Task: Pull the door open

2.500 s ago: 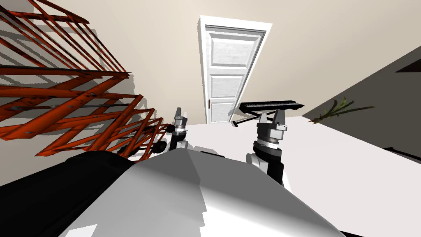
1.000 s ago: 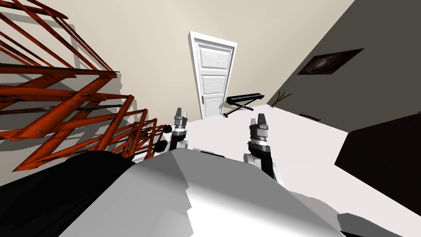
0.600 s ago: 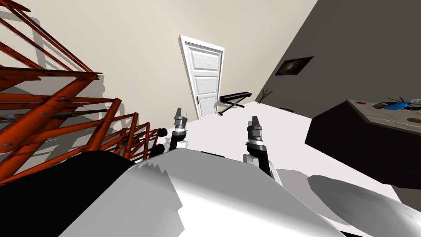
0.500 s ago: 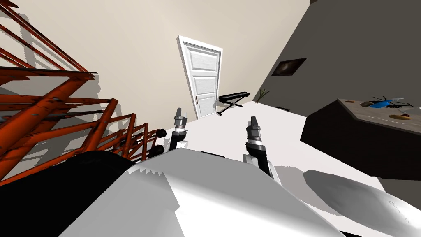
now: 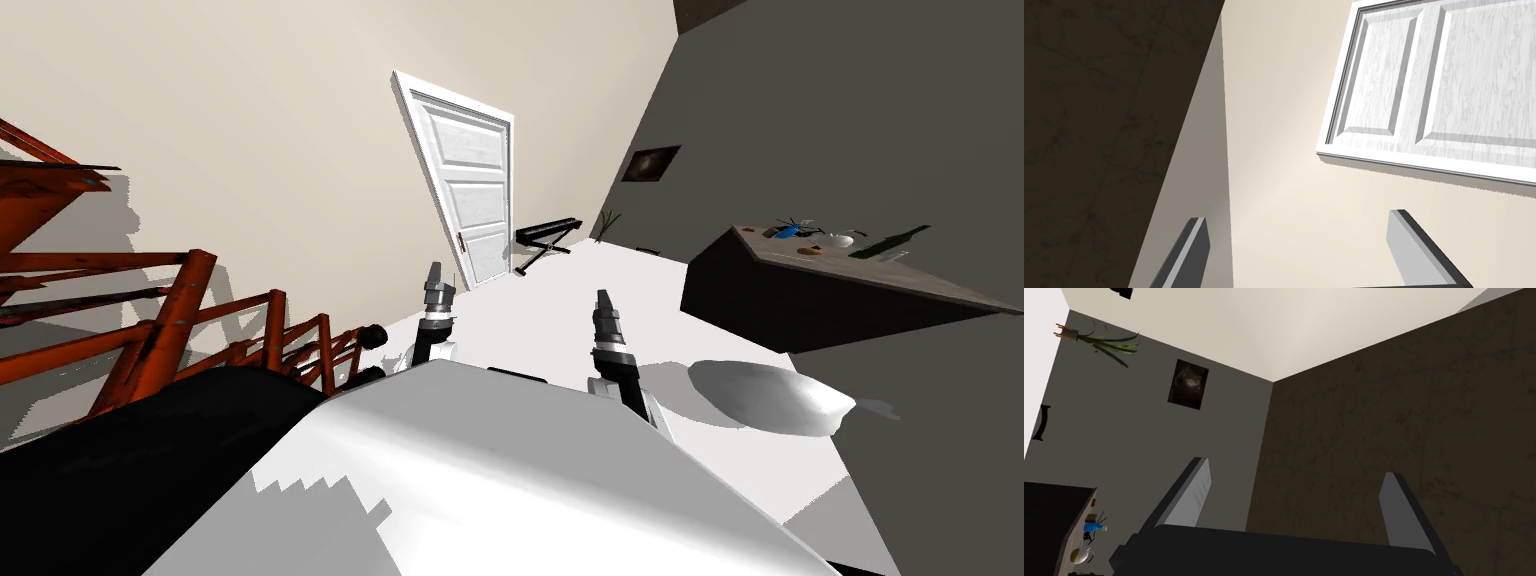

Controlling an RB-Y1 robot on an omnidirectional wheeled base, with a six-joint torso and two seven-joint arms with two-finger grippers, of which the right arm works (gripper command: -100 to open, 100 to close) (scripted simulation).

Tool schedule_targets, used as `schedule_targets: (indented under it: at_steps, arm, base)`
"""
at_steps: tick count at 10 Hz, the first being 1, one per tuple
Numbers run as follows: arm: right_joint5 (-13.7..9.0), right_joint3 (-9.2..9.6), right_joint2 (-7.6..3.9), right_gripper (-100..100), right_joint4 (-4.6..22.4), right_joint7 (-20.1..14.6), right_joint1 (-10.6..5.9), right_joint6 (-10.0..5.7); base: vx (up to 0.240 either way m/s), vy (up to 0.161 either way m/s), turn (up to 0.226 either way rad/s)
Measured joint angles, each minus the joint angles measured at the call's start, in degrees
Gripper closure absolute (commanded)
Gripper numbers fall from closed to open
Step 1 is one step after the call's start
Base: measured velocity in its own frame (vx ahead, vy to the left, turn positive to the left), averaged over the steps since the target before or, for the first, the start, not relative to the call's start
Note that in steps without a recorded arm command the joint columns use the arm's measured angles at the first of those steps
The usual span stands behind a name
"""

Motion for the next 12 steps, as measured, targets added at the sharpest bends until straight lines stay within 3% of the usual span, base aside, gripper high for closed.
schedule_targets:
  at_steps: [2, 5, 8, 12]
  arm:
    - [0.94, 0.81, 0.07, -100, 1.32, 1.27, -0.39, 1.67]
    - [1.60, 0.90, -0.90, -100, 4.13, 2.42, -0.75, 2.84]
    - [2.63, 1.60, -1.37, -100, 5.97, 3.90, -1.04, 5.06]
    - [4.00, 2.56, -2.17, -100, 8.68, 5.94, -0.48, 7.25]
  base:
    - [-0.063, 0.052, -0.305]
    - [-0.077, 0.041, -0.251]
    - [-0.080, 0.043, -0.304]
    - [-0.064, 0.046, -0.302]
